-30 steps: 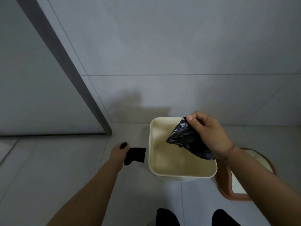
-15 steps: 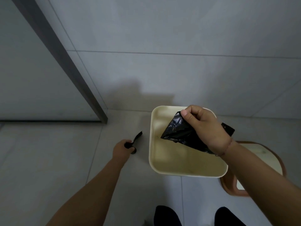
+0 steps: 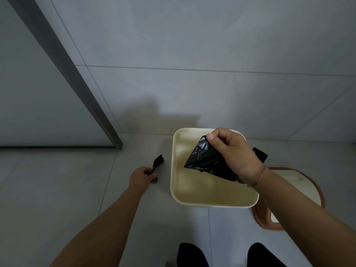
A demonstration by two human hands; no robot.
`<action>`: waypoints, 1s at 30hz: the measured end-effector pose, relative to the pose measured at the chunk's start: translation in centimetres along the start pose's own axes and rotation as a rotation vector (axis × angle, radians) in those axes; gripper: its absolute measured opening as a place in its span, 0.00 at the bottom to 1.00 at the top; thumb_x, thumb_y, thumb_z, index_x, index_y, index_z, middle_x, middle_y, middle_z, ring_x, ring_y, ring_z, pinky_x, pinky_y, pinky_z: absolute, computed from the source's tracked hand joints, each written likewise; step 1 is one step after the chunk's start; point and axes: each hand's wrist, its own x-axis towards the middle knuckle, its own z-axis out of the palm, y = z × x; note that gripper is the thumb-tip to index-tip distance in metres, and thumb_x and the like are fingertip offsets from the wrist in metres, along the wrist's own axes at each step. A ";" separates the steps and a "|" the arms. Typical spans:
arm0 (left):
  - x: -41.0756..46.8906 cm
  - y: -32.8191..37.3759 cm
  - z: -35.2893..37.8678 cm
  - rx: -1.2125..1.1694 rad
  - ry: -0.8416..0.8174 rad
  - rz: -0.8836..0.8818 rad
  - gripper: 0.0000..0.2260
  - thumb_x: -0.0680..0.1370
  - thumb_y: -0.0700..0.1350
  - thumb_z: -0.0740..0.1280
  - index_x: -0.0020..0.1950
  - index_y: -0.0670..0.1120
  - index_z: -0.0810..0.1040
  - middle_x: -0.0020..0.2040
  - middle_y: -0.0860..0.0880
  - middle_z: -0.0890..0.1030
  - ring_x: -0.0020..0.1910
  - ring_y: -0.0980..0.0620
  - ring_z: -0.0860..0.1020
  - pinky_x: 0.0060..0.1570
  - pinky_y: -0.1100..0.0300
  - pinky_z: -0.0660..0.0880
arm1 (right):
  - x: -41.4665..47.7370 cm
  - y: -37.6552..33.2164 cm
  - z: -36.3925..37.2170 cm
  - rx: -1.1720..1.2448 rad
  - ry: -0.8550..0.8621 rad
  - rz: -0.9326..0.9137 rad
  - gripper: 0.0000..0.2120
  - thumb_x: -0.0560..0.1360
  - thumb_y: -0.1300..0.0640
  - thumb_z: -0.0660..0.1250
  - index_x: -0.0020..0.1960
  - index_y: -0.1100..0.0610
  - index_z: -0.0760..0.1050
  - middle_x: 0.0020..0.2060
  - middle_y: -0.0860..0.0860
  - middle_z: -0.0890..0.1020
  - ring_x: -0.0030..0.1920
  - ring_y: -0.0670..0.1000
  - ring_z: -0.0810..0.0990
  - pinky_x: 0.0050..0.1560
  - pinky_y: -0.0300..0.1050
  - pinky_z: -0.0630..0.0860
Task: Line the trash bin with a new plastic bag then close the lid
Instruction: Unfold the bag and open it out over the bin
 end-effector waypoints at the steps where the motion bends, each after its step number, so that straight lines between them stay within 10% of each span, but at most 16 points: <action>1: -0.1 0.0 0.2 0.010 0.000 0.005 0.18 0.74 0.43 0.71 0.62 0.38 0.77 0.60 0.40 0.80 0.58 0.42 0.77 0.61 0.50 0.73 | 0.0 0.1 0.0 0.004 0.002 0.004 0.12 0.77 0.57 0.62 0.35 0.56 0.73 0.30 0.47 0.74 0.29 0.38 0.71 0.35 0.26 0.68; 14: 1.7 0.1 0.6 -0.047 0.065 -0.056 0.13 0.75 0.46 0.69 0.53 0.38 0.80 0.52 0.38 0.82 0.49 0.39 0.80 0.54 0.44 0.77 | 0.4 1.0 0.4 0.027 -0.005 0.035 0.12 0.77 0.56 0.63 0.35 0.54 0.73 0.30 0.48 0.72 0.32 0.41 0.69 0.36 0.28 0.68; 30: 2.2 -0.3 0.4 -0.130 0.094 -0.159 0.34 0.74 0.56 0.67 0.72 0.36 0.62 0.69 0.36 0.70 0.65 0.38 0.71 0.64 0.48 0.71 | 0.4 1.3 1.0 0.002 -0.029 0.051 0.12 0.77 0.56 0.62 0.35 0.54 0.71 0.33 0.53 0.70 0.35 0.46 0.68 0.36 0.31 0.67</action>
